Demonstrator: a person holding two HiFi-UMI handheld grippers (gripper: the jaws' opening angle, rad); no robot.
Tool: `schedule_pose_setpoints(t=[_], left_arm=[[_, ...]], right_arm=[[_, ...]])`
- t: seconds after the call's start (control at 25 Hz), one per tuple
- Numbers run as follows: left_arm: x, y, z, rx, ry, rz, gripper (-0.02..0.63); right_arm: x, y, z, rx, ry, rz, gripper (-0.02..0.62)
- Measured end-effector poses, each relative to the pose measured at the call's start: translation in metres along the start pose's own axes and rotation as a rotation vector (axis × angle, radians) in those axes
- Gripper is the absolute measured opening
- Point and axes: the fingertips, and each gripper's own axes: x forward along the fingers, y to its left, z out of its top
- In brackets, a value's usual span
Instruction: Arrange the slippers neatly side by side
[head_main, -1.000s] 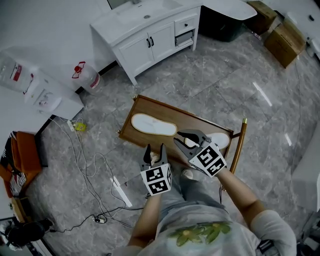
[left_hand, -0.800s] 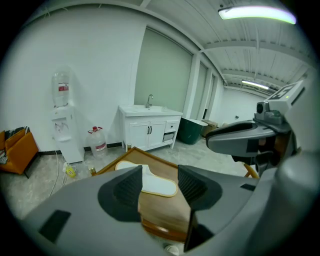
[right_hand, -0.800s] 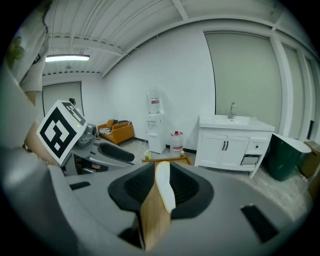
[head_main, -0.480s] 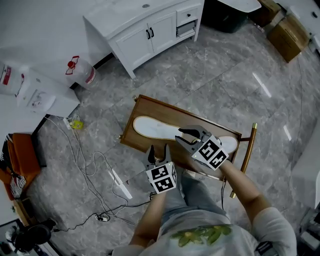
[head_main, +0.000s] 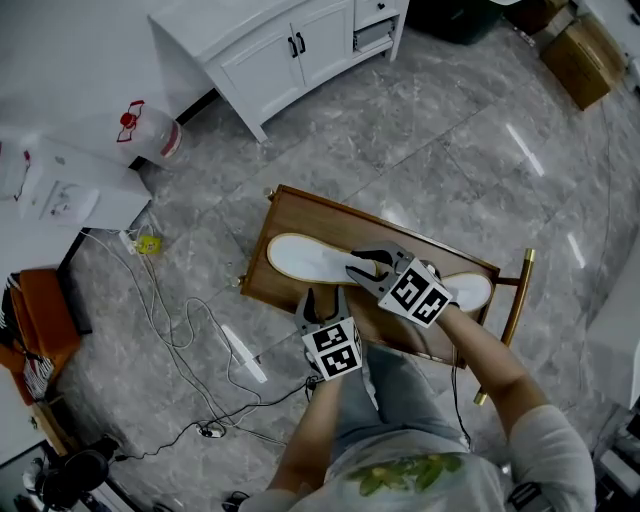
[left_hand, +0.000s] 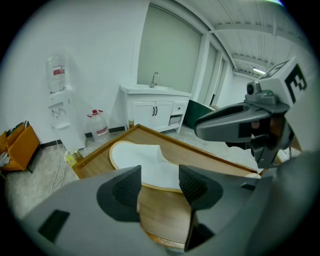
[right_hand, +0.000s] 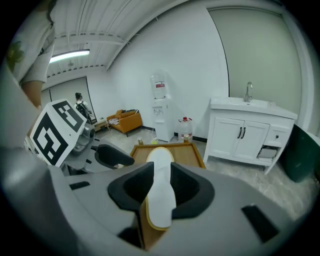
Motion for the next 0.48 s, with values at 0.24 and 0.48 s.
schedule_pose_setpoints(t=[0.24, 0.48], left_arm=[[0.023, 0.006, -0.003, 0.028, 0.027, 0.008, 0.232], [0.042, 0.013, -0.012, 0.028, 0.072, 0.039, 0.232]], right_arm=[[0.036, -0.004, -0.02, -0.006, 0.053, 0.045, 0.12], [0.069, -0.008, -0.029, -0.048, 0.12, 0.087, 0.121]])
